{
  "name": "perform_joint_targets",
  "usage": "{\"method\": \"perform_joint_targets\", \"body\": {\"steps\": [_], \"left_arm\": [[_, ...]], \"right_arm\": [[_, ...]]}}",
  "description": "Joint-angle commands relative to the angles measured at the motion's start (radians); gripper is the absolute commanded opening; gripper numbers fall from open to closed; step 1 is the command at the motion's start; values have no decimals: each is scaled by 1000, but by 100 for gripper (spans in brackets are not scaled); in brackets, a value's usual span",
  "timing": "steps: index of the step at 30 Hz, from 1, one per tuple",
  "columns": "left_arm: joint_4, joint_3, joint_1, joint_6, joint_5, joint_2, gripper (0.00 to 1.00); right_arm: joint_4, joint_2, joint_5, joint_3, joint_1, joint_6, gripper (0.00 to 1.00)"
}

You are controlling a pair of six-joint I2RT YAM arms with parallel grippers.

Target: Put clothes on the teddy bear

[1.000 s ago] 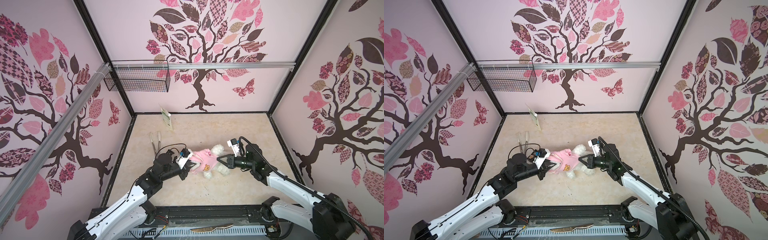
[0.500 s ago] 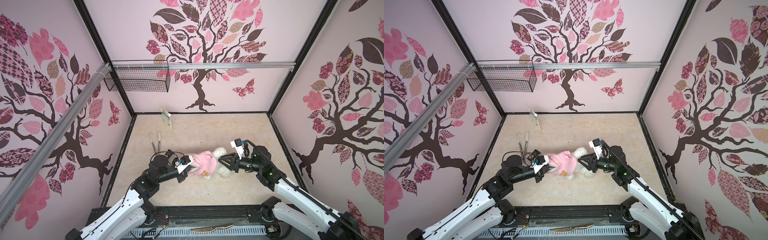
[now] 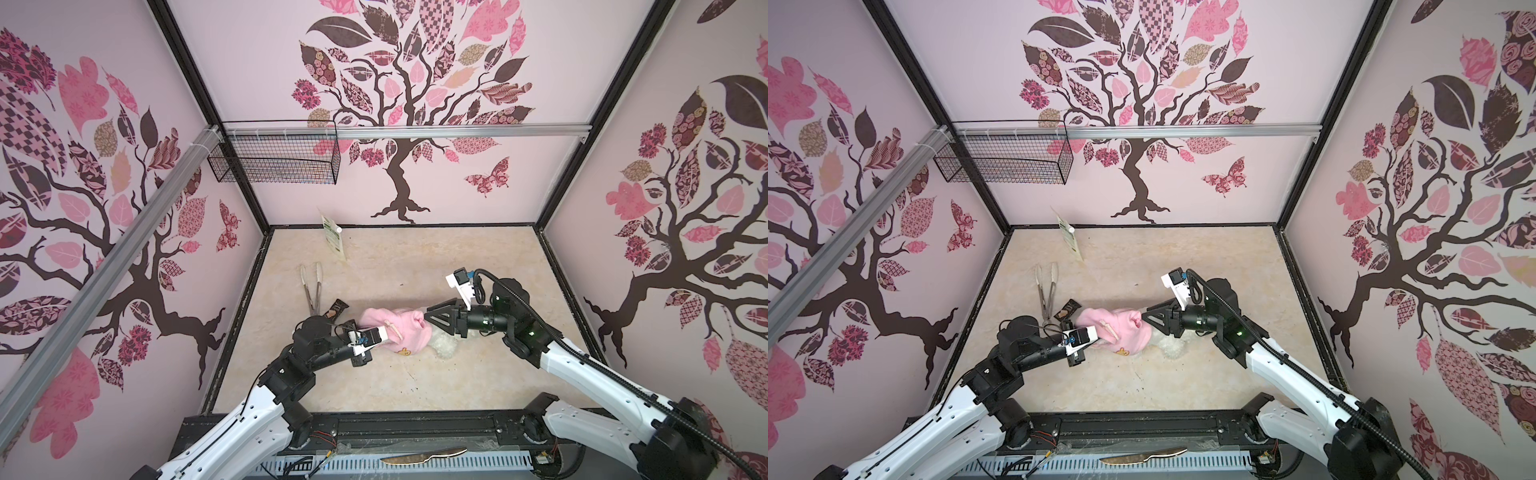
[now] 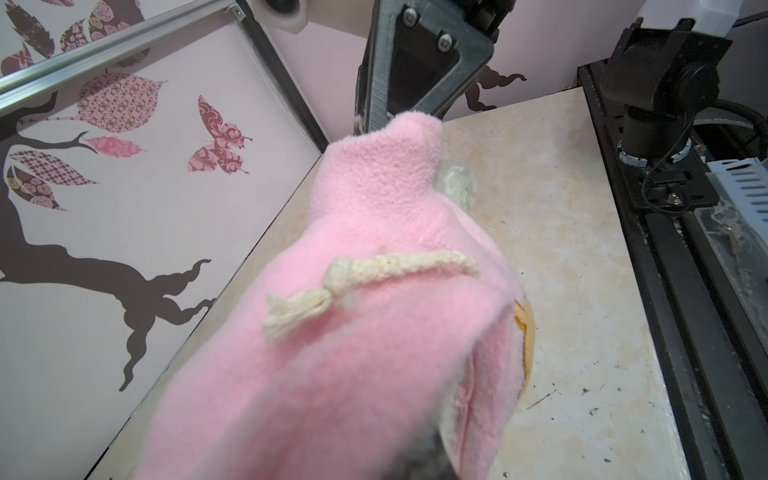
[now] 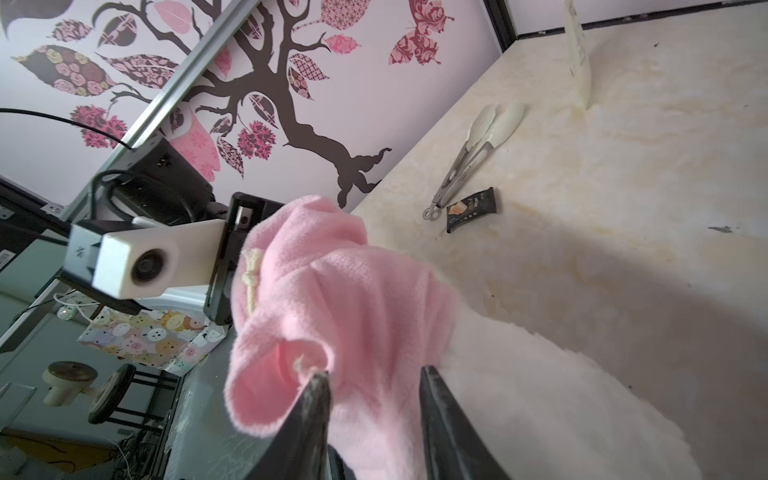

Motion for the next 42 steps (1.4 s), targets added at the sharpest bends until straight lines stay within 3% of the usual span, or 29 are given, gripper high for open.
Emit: {"method": "perform_joint_targets", "body": {"steps": [1, 7, 14, 17, 20, 22, 27, 29, 35, 42], "left_arm": [[59, -15, 2, 19, 37, -7, 0], [62, -17, 2, 18, 52, -6, 0], [59, -18, 1, 21, 53, 0, 0], [56, -18, 1, 20, 61, 7, 0], [49, -15, 0, 22, 58, 0, 0], [43, -15, 1, 24, 57, -16, 0], [13, -27, 1, 36, 101, -62, 0], [-4, -25, 1, 43, 119, -71, 0], [-17, -26, 1, 43, 129, -110, 0], [172, -87, 4, -151, -56, -215, 0]], "right_arm": [[-68, 35, 96, 50, 29, -51, 38], [-65, 79, 116, 51, 31, -58, 34], [85, 125, -10, 11, 37, 38, 32], [185, 149, -47, -2, 37, 113, 15], [132, 164, 12, 12, 30, 101, 0], [52, 152, 88, 9, -8, 73, 0], [68, 54, 177, -114, -211, 153, 0], [40, 23, 236, -127, -216, 146, 0], [78, 18, 259, -170, -216, 187, 0], [81, 12, 318, -233, -242, 161, 0]]}}
